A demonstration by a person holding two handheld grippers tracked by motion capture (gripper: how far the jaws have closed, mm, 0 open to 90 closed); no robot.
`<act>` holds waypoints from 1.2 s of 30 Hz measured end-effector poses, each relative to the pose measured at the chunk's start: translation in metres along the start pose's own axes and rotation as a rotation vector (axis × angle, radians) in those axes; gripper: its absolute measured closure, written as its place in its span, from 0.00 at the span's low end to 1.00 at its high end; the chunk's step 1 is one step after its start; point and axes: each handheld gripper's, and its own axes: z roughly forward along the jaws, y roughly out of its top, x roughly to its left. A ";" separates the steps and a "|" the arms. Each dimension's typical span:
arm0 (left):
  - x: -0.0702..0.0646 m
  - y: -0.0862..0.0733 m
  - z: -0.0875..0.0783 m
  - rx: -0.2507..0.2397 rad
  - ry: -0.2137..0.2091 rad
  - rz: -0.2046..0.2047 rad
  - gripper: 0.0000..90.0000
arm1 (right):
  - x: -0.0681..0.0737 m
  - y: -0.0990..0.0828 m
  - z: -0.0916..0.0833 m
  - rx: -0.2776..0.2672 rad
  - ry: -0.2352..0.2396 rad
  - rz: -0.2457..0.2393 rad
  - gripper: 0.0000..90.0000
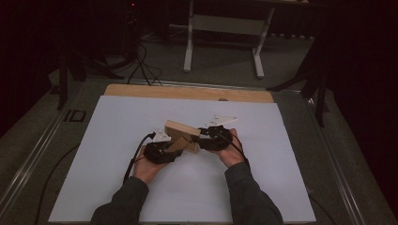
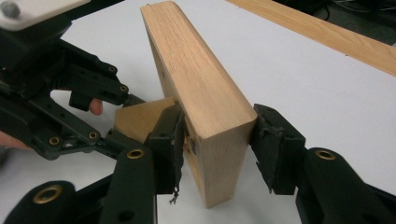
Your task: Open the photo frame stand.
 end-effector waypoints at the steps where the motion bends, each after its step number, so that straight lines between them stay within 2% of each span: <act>1: 0.001 -0.001 -0.001 -0.009 -0.013 -0.018 0.64 | 0.001 0.000 0.000 -0.002 0.001 0.001 0.60; 5: 0.005 -0.004 -0.006 -0.015 -0.045 -0.048 0.64 | 0.003 -0.002 0.000 -0.005 0.002 0.008 0.59; 11: 0.005 -0.007 -0.010 -0.011 -0.063 -0.051 0.64 | 0.008 -0.003 -0.002 -0.001 0.006 0.008 0.58; 17: 0.007 -0.010 -0.013 -0.017 -0.083 -0.074 0.65 | 0.014 -0.003 -0.003 0.009 0.006 -0.006 0.58; 25: 0.007 -0.011 -0.022 -0.041 -0.102 -0.080 0.65 | 0.022 -0.009 -0.006 0.003 0.027 -0.017 0.57; 36: 0.003 -0.015 -0.027 -0.033 -0.100 -0.075 0.66 | 0.036 -0.018 -0.009 0.004 0.029 -0.057 0.54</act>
